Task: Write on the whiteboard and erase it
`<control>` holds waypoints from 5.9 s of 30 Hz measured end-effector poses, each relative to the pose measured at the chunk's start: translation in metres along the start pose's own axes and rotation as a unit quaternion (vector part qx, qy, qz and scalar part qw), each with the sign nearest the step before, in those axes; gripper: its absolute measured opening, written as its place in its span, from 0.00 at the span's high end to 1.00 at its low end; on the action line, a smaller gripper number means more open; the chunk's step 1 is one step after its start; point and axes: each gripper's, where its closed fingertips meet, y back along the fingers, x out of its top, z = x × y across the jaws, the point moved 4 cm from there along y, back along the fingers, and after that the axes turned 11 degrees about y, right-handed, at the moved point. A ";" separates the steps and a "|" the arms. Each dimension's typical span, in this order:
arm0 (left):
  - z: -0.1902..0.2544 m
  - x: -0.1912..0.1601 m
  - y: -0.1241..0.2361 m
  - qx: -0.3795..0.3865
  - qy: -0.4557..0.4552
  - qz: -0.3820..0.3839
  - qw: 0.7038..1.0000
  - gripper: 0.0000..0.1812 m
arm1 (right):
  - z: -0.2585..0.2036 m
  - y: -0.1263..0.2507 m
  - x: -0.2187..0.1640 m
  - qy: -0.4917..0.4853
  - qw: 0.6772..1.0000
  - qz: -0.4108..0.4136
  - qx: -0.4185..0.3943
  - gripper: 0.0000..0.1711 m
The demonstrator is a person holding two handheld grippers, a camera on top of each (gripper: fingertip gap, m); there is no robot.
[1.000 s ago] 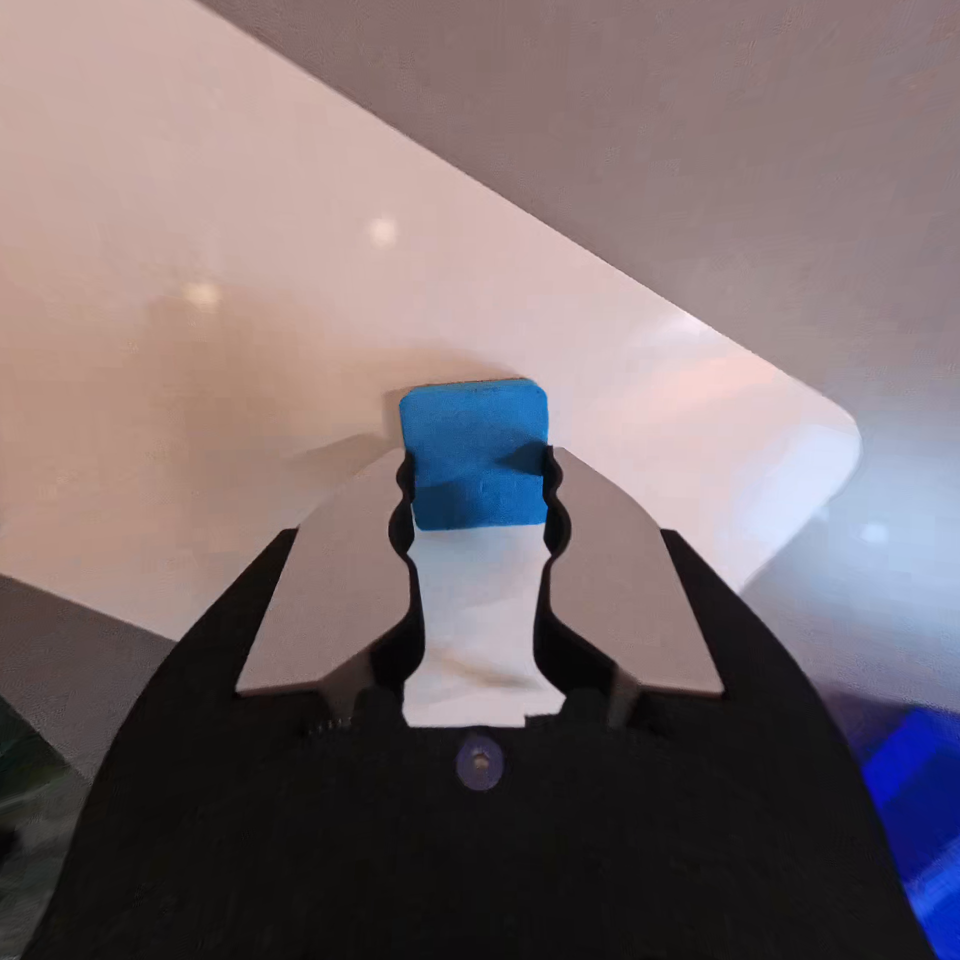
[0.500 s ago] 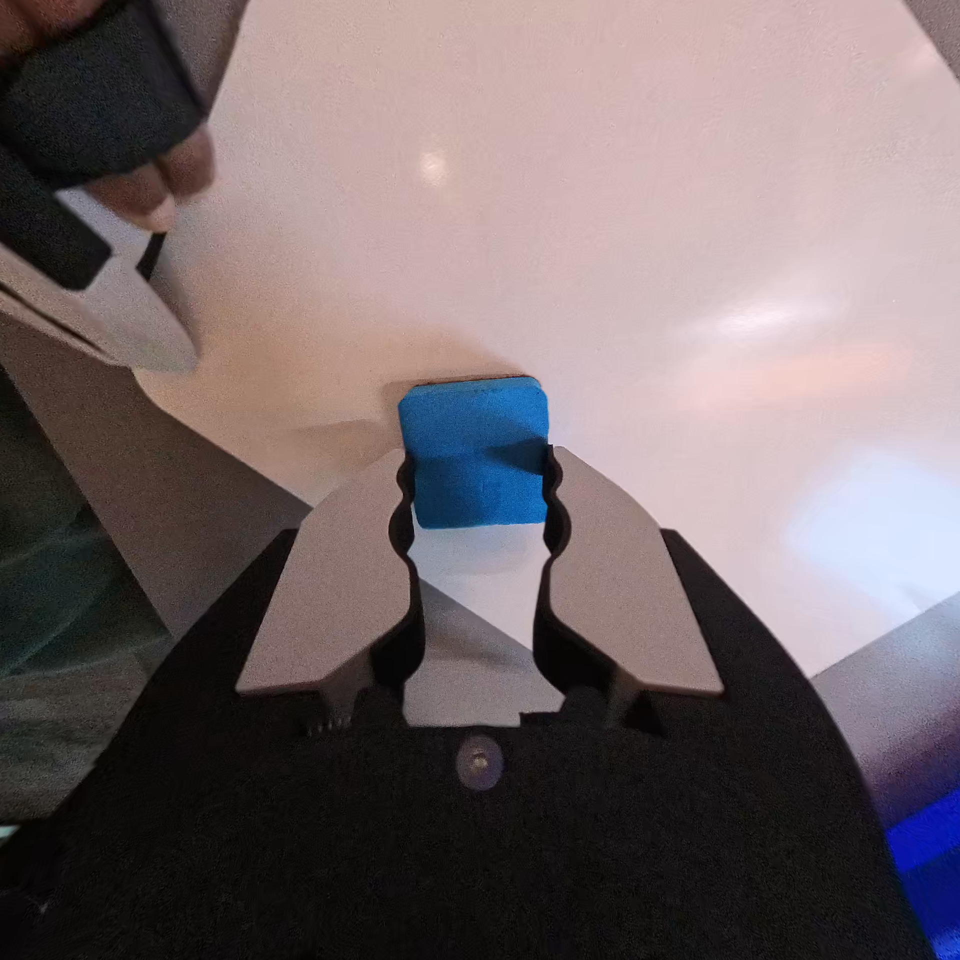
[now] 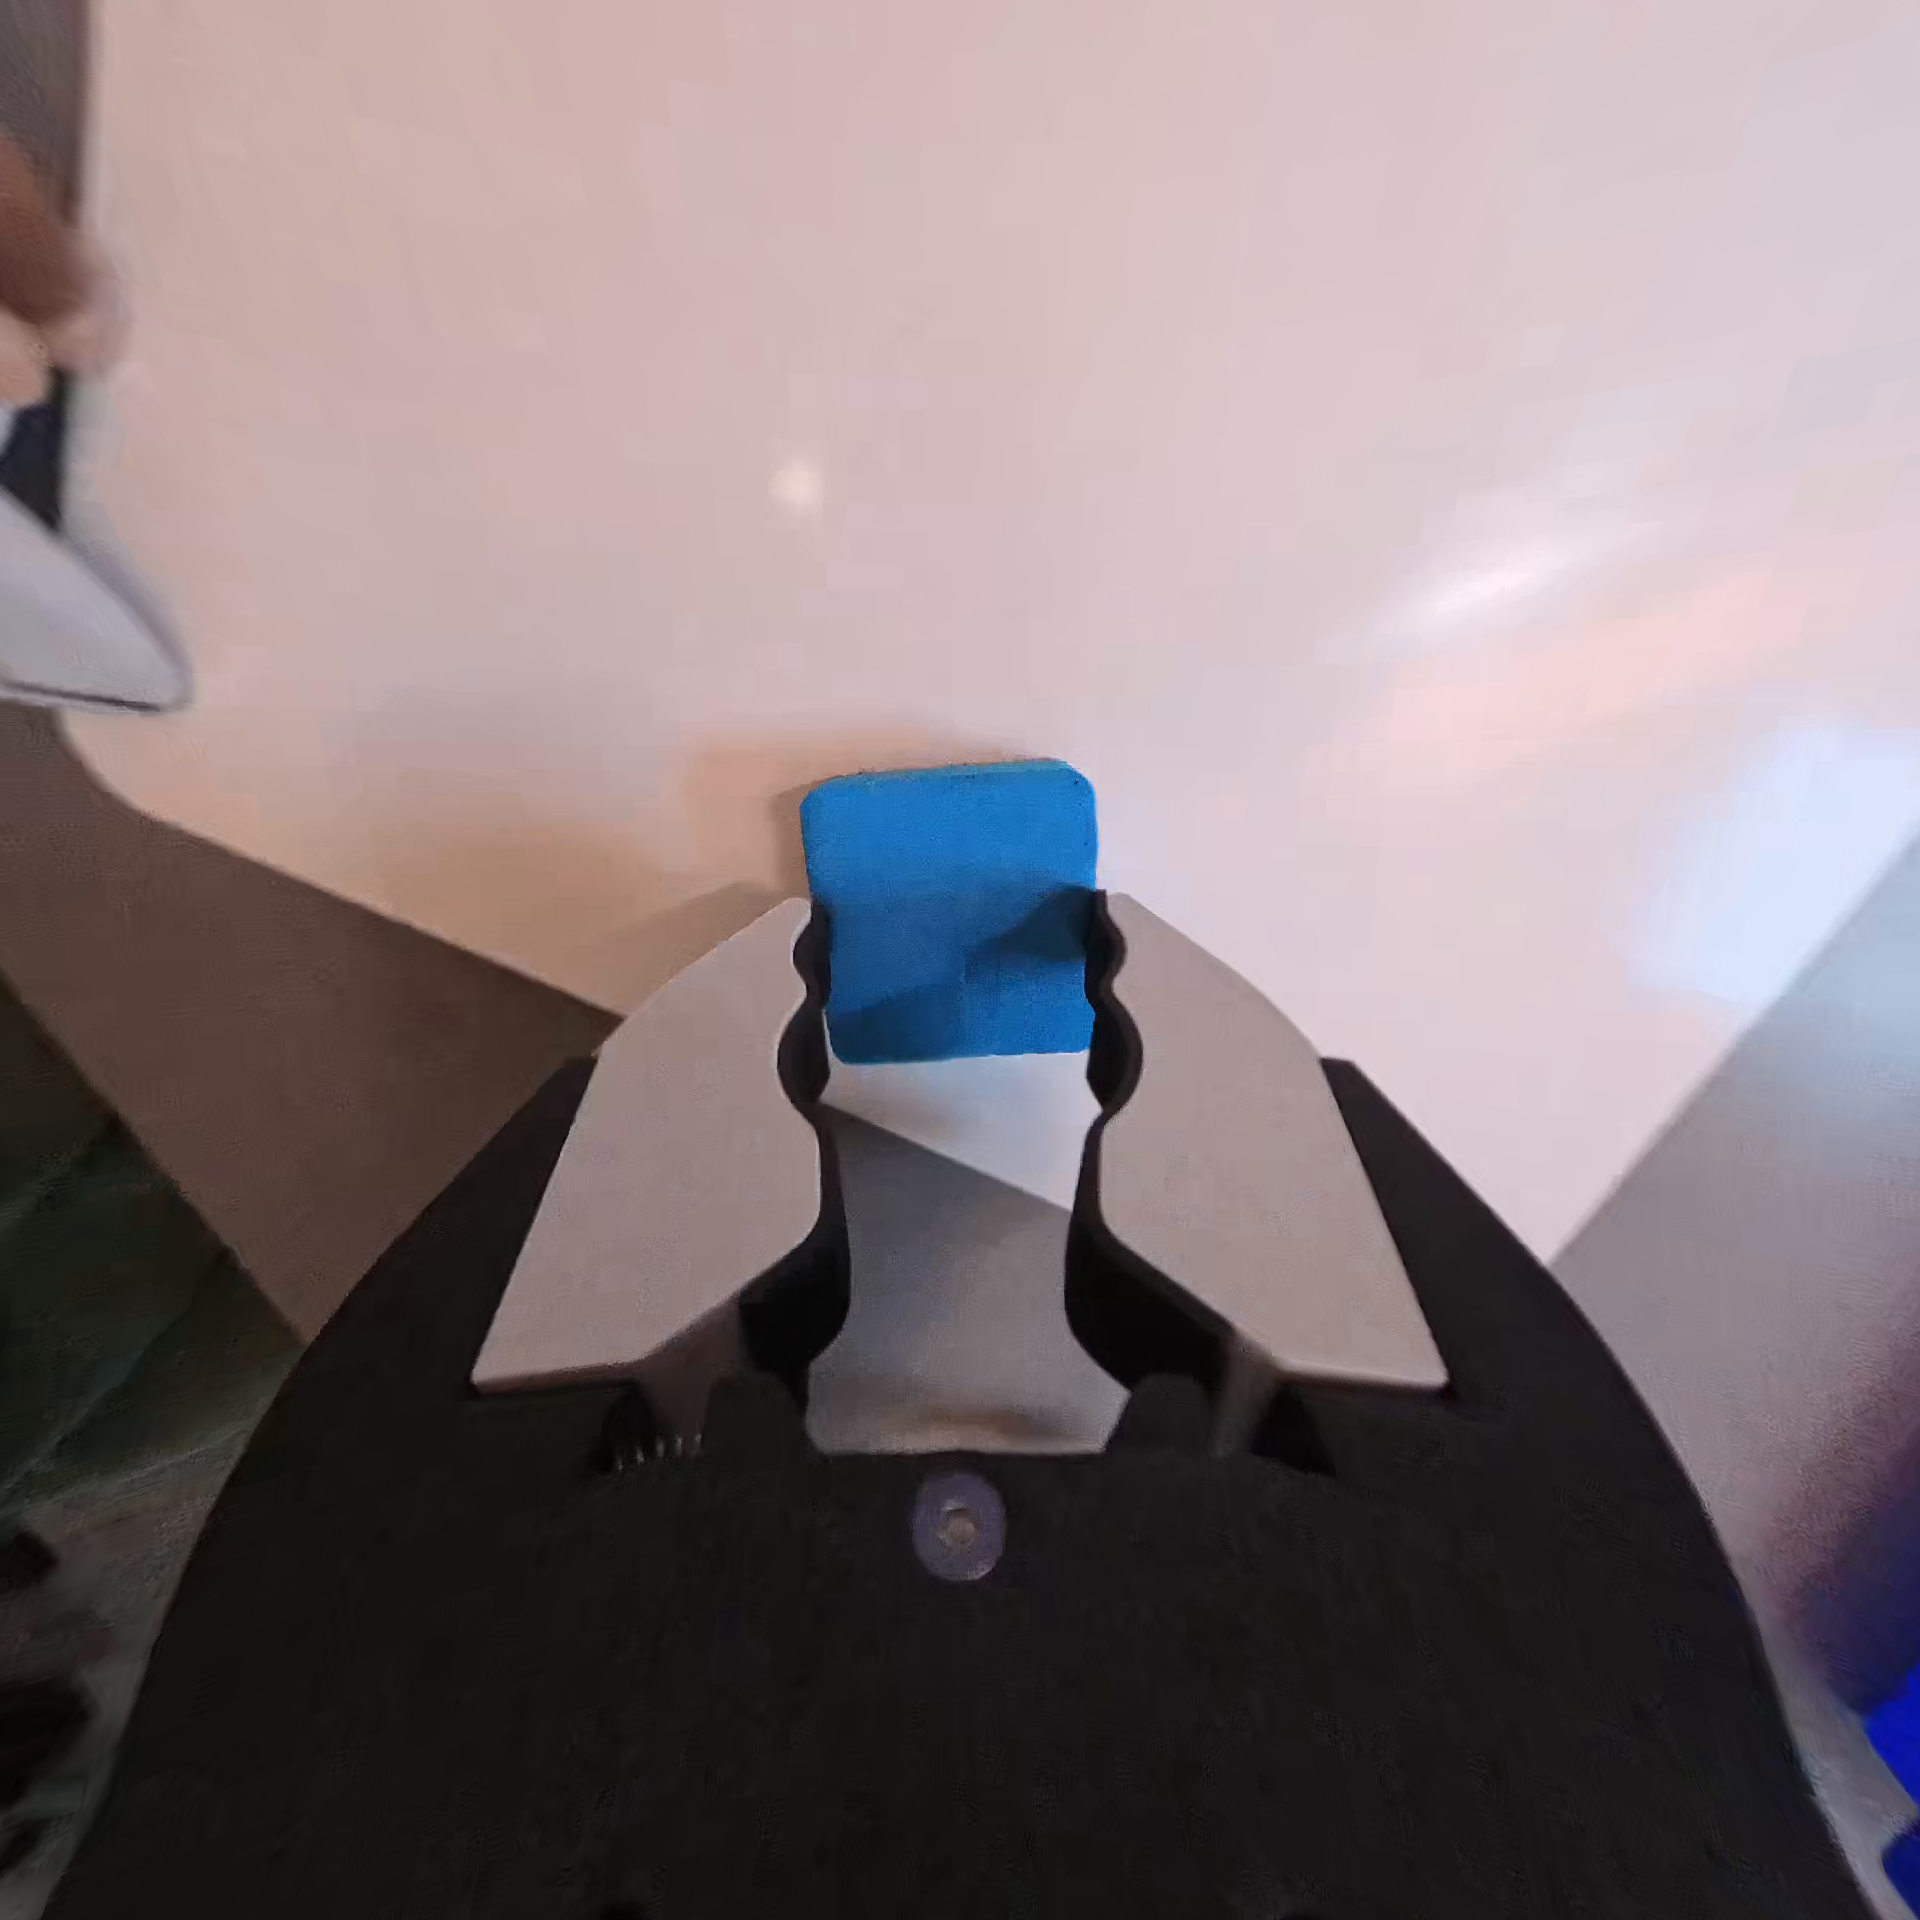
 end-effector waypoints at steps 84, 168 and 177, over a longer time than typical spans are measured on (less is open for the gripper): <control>-0.259 -0.123 0.272 0.428 0.466 0.291 0.717 0.77 | 0.094 0.088 0.017 -0.018 0.795 0.539 -0.279 1.00; -0.150 0.039 0.086 -0.245 0.528 0.547 0.602 0.90 | -0.002 0.064 0.121 0.210 0.754 0.476 -0.402 0.79; -0.152 0.040 0.087 -0.232 0.504 0.538 0.634 0.88 | -0.003 0.071 0.117 0.207 0.756 0.489 -0.384 0.81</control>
